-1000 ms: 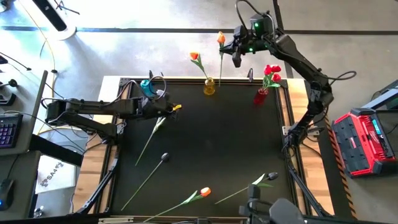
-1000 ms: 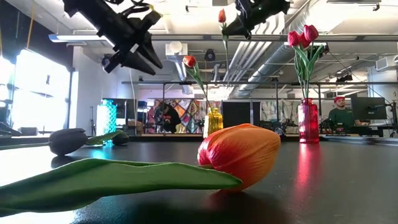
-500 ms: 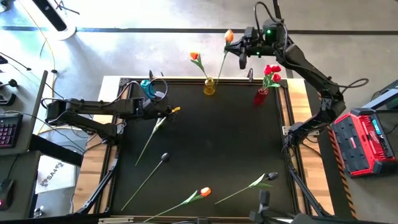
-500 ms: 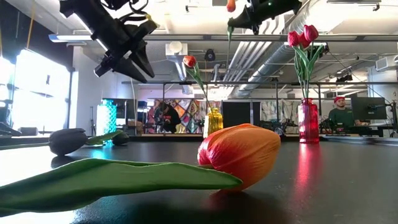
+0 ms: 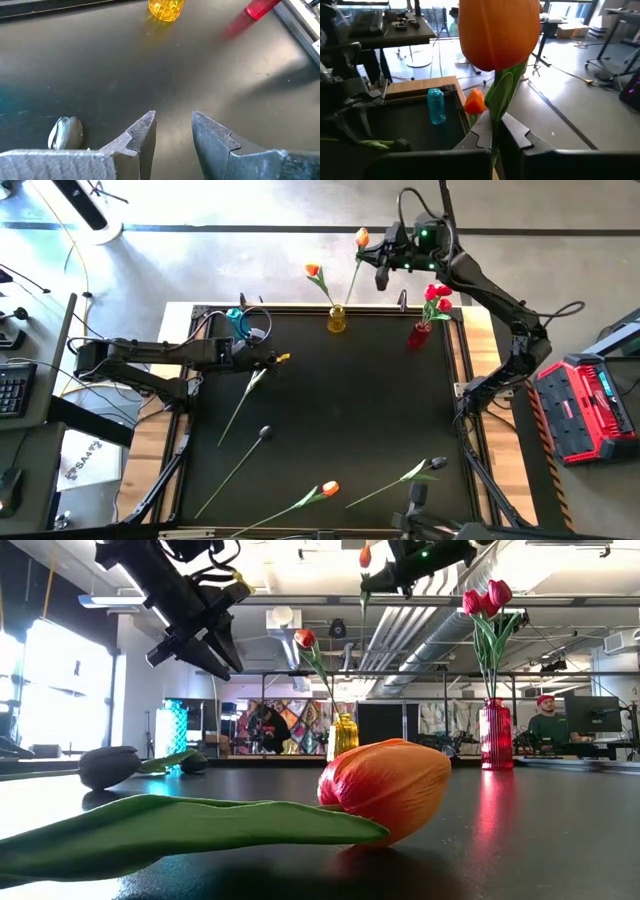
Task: Sort flowers into vase by color
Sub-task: Put the left orange flower into the yellow vase
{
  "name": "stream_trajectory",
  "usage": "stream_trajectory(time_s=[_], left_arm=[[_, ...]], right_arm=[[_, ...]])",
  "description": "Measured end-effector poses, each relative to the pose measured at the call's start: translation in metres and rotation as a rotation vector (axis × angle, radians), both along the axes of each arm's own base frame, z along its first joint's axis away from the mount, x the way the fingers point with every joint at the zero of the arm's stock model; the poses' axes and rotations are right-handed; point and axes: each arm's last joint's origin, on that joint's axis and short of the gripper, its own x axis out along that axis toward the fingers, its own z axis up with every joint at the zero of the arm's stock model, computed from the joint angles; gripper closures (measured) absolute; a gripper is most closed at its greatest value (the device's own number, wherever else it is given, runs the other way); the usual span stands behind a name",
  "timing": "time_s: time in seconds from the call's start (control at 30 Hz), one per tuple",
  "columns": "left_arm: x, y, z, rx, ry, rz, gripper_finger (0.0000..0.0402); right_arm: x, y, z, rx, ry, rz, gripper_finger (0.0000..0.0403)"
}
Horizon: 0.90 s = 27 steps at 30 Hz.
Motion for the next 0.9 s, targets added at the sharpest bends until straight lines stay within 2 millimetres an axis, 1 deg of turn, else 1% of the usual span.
stream_trajectory(time_s=[0.13, 0.27, 0.47, 0.63, 0.73, 0.8, 0.9], left_arm=[[0.001, 0.0, -0.003, -0.004, 0.019, -0.001, 0.0287], [0.001, 0.0, -0.007, -0.024, 0.046, -0.012, 0.0287], [-0.003, -0.002, -0.01, -0.062, 0.095, -0.033, 0.0287], [-0.006, -0.004, -0.013, -0.097, 0.128, -0.048, 0.0287], [-0.009, -0.005, -0.015, -0.116, 0.162, -0.037, 0.0287], [-0.011, -0.006, -0.016, -0.131, 0.183, -0.033, 0.0287], [-0.013, -0.006, -0.018, -0.144, 0.209, -0.019, 0.0287]], right_arm=[[0.008, 0.0, 0.0, -0.019, -0.027, 0.015, 0.0403], [0.02, -0.004, -0.011, -0.02, -0.001, -0.009, 0.0403], [0.037, -0.01, -0.028, -0.005, 0.027, 0.004, 0.0403], [0.042, -0.015, -0.036, 0.011, 0.048, -0.012, 0.0403], [0.044, -0.019, -0.046, 0.05, 0.082, -0.041, 0.0401], [0.044, -0.02, -0.05, 0.064, 0.106, -0.058, 0.0391], [0.044, -0.02, -0.051, 0.069, 0.116, -0.058, 0.0357]])
